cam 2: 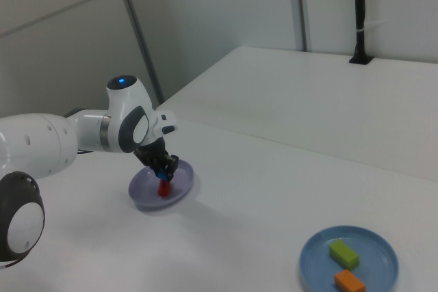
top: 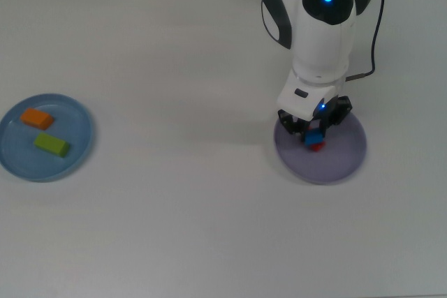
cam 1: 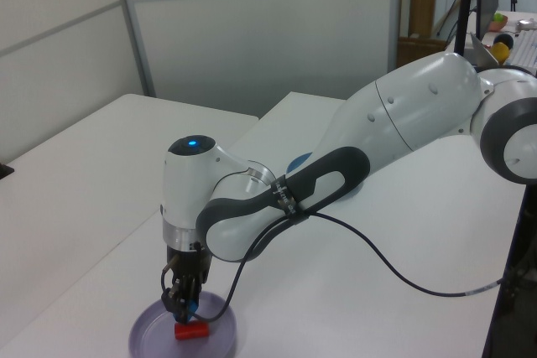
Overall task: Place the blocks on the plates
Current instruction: 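Open the gripper to release the blue cube and lift away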
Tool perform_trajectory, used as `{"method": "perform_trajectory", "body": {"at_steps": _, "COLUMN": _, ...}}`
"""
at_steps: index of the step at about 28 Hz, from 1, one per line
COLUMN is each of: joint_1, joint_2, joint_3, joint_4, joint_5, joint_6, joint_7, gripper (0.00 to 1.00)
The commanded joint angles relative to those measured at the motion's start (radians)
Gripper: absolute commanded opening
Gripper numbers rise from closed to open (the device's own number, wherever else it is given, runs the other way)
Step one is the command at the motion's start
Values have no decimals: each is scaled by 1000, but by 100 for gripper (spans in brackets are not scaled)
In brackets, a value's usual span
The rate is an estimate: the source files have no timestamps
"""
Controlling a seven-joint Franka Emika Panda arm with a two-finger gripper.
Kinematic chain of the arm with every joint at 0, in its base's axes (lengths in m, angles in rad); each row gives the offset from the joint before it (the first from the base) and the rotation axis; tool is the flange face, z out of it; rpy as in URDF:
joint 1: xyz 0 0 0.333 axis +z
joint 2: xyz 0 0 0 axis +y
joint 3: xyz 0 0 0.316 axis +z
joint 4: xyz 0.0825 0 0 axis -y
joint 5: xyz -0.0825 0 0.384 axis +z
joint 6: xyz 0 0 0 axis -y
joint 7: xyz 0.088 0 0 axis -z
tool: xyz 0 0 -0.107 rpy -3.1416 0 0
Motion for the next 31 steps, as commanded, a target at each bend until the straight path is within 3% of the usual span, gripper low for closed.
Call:
{"method": "perform_trajectory", "body": {"at_steps": 1, "joint_1": -6, "joint_2": -10, "joint_3": -10, "joint_4": -9, "joint_5": -9, "joint_6": 13, "joint_7": 7, "gripper": 64}}
{"method": "perform_trajectory", "body": {"at_steps": 3, "joint_1": -6, "joint_2": -11, "joint_3": -10, "joint_4": -9, "joint_5": -11, "joint_6": 13, "joint_7": 7, "gripper": 74}}
{"method": "perform_trajectory", "body": {"at_steps": 4, "joint_1": -6, "joint_2": -16, "joint_3": -12, "joint_4": -9, "joint_5": -11, "joint_6": 9, "joint_7": 12, "gripper": 96}}
{"method": "perform_trajectory", "body": {"at_steps": 5, "joint_1": -8, "joint_2": -19, "joint_3": -12, "joint_4": -9, "joint_5": -11, "joint_6": 6, "joint_7": 12, "gripper": 100}}
{"method": "perform_trajectory", "body": {"at_steps": 22, "joint_1": -14, "joint_2": -135, "joint_3": -30, "joint_4": -7, "joint_5": -11, "joint_6": -180, "joint_7": 14, "gripper": 100}}
{"method": "perform_trajectory", "body": {"at_steps": 31, "joint_1": -17, "joint_2": -295, "joint_3": -180, "joint_4": -7, "joint_5": -32, "joint_6": -474, "joint_7": 4, "gripper": 100}}
